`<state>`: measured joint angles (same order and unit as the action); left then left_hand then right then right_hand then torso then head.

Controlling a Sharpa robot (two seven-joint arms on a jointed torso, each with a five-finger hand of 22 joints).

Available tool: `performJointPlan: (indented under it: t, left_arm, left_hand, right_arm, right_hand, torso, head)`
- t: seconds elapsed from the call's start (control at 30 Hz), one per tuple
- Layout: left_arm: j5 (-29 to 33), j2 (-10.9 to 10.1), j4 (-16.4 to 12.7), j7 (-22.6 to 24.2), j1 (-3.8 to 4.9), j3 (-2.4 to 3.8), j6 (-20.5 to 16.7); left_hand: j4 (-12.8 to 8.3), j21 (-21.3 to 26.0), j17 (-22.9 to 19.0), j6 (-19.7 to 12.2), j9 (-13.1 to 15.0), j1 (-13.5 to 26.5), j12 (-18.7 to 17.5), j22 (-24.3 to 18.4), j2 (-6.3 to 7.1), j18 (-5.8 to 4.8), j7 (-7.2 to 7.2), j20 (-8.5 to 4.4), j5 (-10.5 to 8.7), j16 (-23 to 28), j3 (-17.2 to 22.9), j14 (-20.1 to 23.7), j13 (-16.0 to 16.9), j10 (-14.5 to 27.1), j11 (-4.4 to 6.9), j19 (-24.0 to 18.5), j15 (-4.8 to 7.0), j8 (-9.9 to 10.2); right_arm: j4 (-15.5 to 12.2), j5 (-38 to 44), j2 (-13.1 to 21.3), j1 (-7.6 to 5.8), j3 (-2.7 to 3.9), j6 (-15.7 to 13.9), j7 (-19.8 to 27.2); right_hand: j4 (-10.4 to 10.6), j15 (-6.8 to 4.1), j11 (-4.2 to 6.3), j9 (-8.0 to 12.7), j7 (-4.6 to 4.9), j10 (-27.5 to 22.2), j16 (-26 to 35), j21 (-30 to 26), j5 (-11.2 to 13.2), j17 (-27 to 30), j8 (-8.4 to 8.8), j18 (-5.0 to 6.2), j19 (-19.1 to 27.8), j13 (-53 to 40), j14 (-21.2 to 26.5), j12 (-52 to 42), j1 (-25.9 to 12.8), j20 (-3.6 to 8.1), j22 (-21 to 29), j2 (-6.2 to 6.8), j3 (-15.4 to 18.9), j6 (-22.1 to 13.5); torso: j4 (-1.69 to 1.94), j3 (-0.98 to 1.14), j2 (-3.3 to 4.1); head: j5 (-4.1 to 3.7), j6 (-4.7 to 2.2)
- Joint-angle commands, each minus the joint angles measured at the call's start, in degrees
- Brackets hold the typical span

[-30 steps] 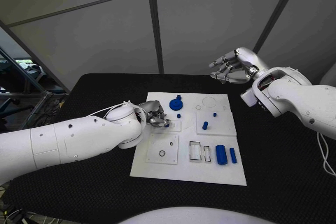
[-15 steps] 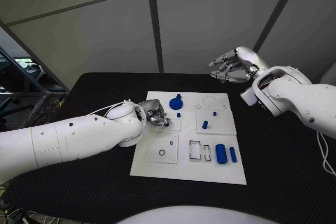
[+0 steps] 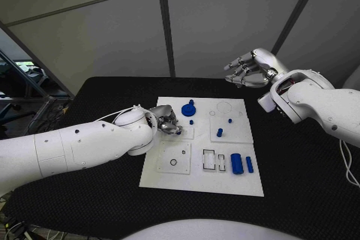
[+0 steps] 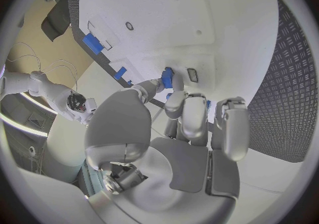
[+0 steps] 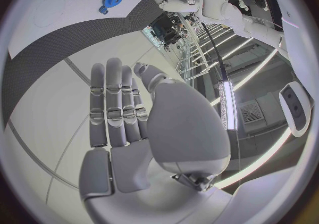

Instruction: Assemble the parts on the task board

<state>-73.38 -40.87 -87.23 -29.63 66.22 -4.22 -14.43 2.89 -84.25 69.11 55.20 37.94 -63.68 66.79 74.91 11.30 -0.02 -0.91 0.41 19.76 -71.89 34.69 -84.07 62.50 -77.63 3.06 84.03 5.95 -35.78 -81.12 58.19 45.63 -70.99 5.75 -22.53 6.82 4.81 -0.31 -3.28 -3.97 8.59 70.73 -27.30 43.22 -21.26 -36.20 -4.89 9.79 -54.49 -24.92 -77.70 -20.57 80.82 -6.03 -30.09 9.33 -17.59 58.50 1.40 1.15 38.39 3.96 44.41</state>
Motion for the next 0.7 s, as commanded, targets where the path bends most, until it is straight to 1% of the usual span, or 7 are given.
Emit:
performJointPlan:
  t: [0.03, 0.27, 0.33, 0.4, 0.47, 0.57, 0.7]
  left_arm:
    - [0.3, 0.1, -0.1, -0.5, -0.36, -0.33, 2.1]
    - [-0.3, 0.1, -0.3, -0.5, -0.34, -0.33, 1.1]
    - [-0.6, 0.0, -0.3, -0.5, -0.34, -0.33, 0.8]
    - [-1.0, 0.0, -0.3, -0.5, -0.34, -0.33, 0.7]
    - [-1.5, 0.0, -0.3, -0.6, -0.34, -0.33, 0.5]
    - [-2.2, 0.0, -0.3, -0.7, -0.33, -0.33, 0.5]
    - [-2.9, -0.1, -0.3, -0.8, -0.32, -0.32, 0.5]
  left_hand:
    - [-4.7, -0.3, 0.1, 0.4, 0.2, -1.8, 0.3, 6.7, -0.49, 1.86, -0.03, -0.35, 0.52, -0.1, 4.3, -1.4, 0.2, -0.4, 0.06, 2.8, 0.32, 0.1]
    - [-5.0, -0.5, 0.1, 0.6, 0.3, -2.1, 0.4, 7.0, -0.33, 1.79, -0.07, -0.34, 0.79, -0.1, 4.5, -1.4, 0.4, -0.6, 0.06, 3.0, 0.32, 0.0]
    - [-5.1, -0.7, 0.1, 0.6, 0.4, -2.3, 0.5, 7.3, -0.3, 1.73, -0.09, -0.34, 0.92, -0.1, 4.7, -1.4, 0.5, -0.7, 0.06, 3.1, 0.32, 0.0]
    - [-5.2, -0.8, 0.1, 0.7, 0.4, -2.4, 0.5, 7.4, -0.28, 1.71, -0.11, -0.34, 0.98, -0.1, 4.8, -1.4, 0.5, -0.8, 0.06, 3.1, 0.32, 0.0]
    - [-5.3, -0.9, 0.1, 0.7, 0.5, -2.5, 0.5, 7.5, -0.24, 1.68, -0.13, -0.34, 1.07, -0.1, 4.8, -1.4, 0.5, -0.8, 0.05, 3.2, 0.32, 0.0]
    - [-5.5, -1.1, 0.2, 0.9, 0.6, -2.7, 0.6, 7.9, -0.06, 1.6, -0.2, -0.33, 1.68, -0.1, 5.1, -1.4, 0.6, -1.0, 0.01, 3.3, 0.3, -0.1]
    - [-5.6, -1.3, 0.2, 1.1, 1.0, -2.6, 0.5, 8.2, 0.35, 1.55, -0.25, -0.3, 3.56, -0.2, 5.3, -1.5, 0.6, -1.2, -0.02, 3.4, 0.27, -0.1]
  right_arm:
    - [-0.1, 0.0, 0.0, -0.12, 0.04, 0.2, 0.3]
    - [-0.1, 0.0, 0.0, -0.12, 0.04, 0.2, 0.3]
    - [-0.1, 0.0, 0.0, -0.12, 0.04, 0.2, 0.3]
    - [-0.1, 0.0, 0.0, -0.12, 0.04, 0.1, 0.4]
    - [-0.1, 0.0, 0.0, -0.12, 0.04, 0.1, 0.4]
    - [-0.1, 0.0, 0.0, -0.12, 0.04, 0.1, 0.4]
    - [-0.1, 0.0, 0.0, -0.12, 0.04, 0.2, 0.4]
  right_hand:
    - [0.2, -0.09, -0.13, 0.0, 0.07, 0.4, 0.1, -0.2, -0.3, -0.1, 0.31, 0.63, -0.3, 0.1, -0.5, 0.3, -0.8, -0.16, 0.1, 0.03, 0.1, 0.4]
    - [0.2, -0.09, -0.13, 0.0, 0.07, 0.4, 0.1, -0.2, -0.3, -0.1, 0.31, 0.63, -0.3, 0.1, -0.5, 0.3, -0.8, -0.16, 0.1, 0.03, 0.1, 0.4]
    - [0.2, -0.09, -0.13, 0.0, 0.07, 0.4, 0.1, -0.2, -0.3, -0.1, 0.31, 0.63, -0.3, 0.1, -0.5, 0.3, -0.8, -0.16, 0.1, 0.03, 0.1, 0.4]
    - [0.2, -0.09, -0.13, 0.0, 0.07, 0.4, 0.1, -0.2, -0.3, -0.1, 0.31, 0.63, -0.3, 0.1, -0.5, 0.3, -0.8, -0.16, 0.1, 0.03, 0.1, 0.4]
    - [0.2, -0.09, -0.13, 0.0, 0.07, 0.4, 0.1, -0.2, -0.3, -0.1, 0.31, 0.63, -0.3, 0.1, -0.5, 0.3, -0.8, -0.16, 0.1, 0.03, 0.1, 0.4]
    - [0.2, -0.09, -0.13, 0.0, 0.07, 0.4, 0.1, -0.2, -0.3, -0.1, 0.31, 0.63, -0.3, 0.1, -0.5, 0.3, -0.8, -0.16, 0.1, 0.03, 0.1, 0.4]
    - [0.2, -0.09, -0.13, 0.0, 0.07, 0.4, 0.1, -0.2, -0.3, -0.1, 0.31, 0.63, -0.3, 0.1, -0.5, 0.3, -0.8, -0.16, 0.1, 0.03, 0.1, 0.4]
  torso:
    - [0.09, -0.03, -0.03]
    - [0.04, 0.02, -0.04]
    - [0.03, -0.03, -0.02]
    - [0.04, -0.01, -0.02]
    - [0.09, -0.03, -0.03]
    - [0.09, -0.03, -0.03]
    - [0.05, -0.04, -0.02]
  head:
    - [0.04, 0.09]
    - [0.14, 0.07]
    - [0.13, 0.07]
    - [0.13, 0.08]
    - [0.21, 0.08]
    - [0.22, 0.07]
    - [0.21, 0.13]
